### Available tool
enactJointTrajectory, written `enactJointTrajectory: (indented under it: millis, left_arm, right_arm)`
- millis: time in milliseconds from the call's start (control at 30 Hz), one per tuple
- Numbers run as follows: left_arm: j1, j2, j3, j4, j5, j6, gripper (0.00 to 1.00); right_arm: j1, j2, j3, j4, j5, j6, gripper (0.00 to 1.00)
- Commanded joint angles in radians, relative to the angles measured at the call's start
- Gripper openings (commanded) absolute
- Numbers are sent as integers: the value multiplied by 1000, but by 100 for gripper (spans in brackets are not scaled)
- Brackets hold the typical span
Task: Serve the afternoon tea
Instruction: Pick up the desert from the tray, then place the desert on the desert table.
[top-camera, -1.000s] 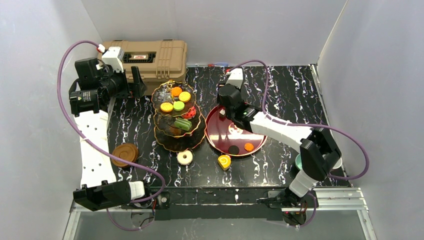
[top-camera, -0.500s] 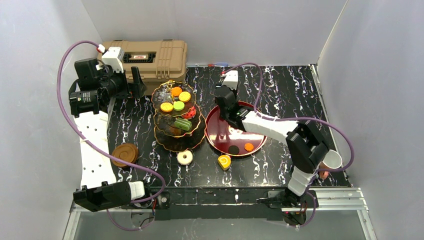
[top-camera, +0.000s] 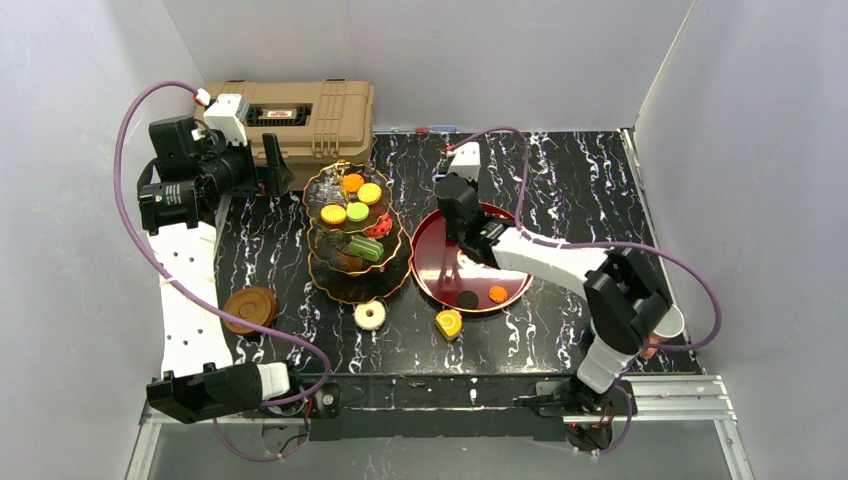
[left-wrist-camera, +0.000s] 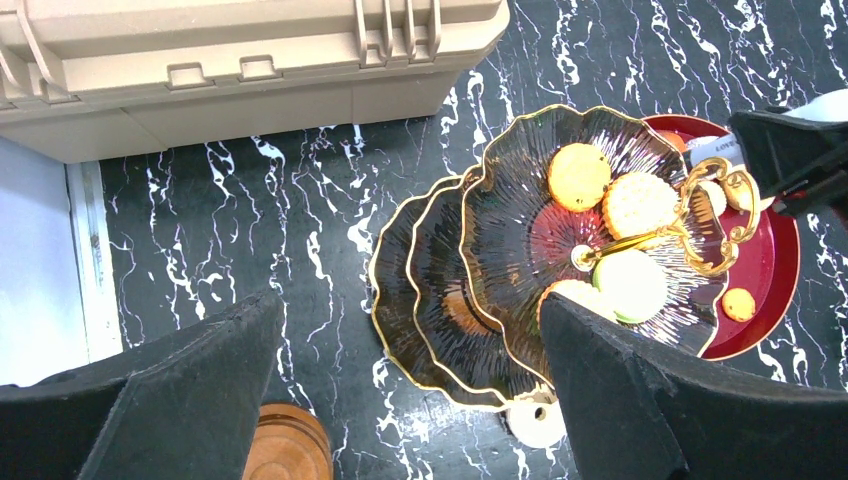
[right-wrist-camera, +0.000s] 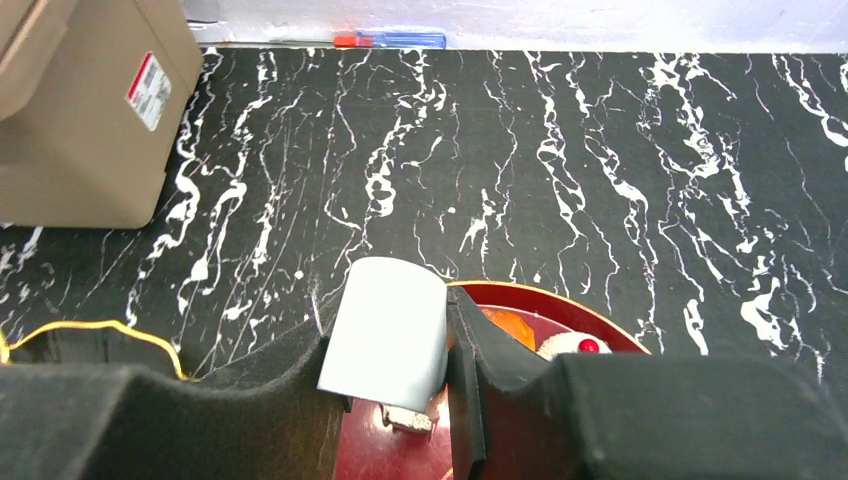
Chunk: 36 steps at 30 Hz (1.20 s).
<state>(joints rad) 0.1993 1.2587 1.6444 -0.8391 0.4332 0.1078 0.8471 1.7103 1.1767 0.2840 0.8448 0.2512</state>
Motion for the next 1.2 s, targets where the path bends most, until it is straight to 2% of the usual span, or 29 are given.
enactJointTrajectory:
  millis: [0, 300, 500, 767, 1167]
  left_arm:
    - [4, -23, 15, -16, 15, 3, 99]
    - [5, -30, 11, -19, 28, 0, 99]
    - [4, -37, 5, -22, 34, -2, 99]
    - [4, -44, 3, -22, 38, -6, 99]
    - [4, -34, 7, -26, 29, -1, 99]
  right_arm:
    - [25, -157, -10, 19, -63, -67, 2]
    - [48, -395, 43, -222, -425, -128, 1]
    - [48, -446, 44, -373, -610, -5, 1]
    - [76, -446, -80, -214, -636, 51, 2]
    - [98, -283, -86, 10, -622, 11, 3]
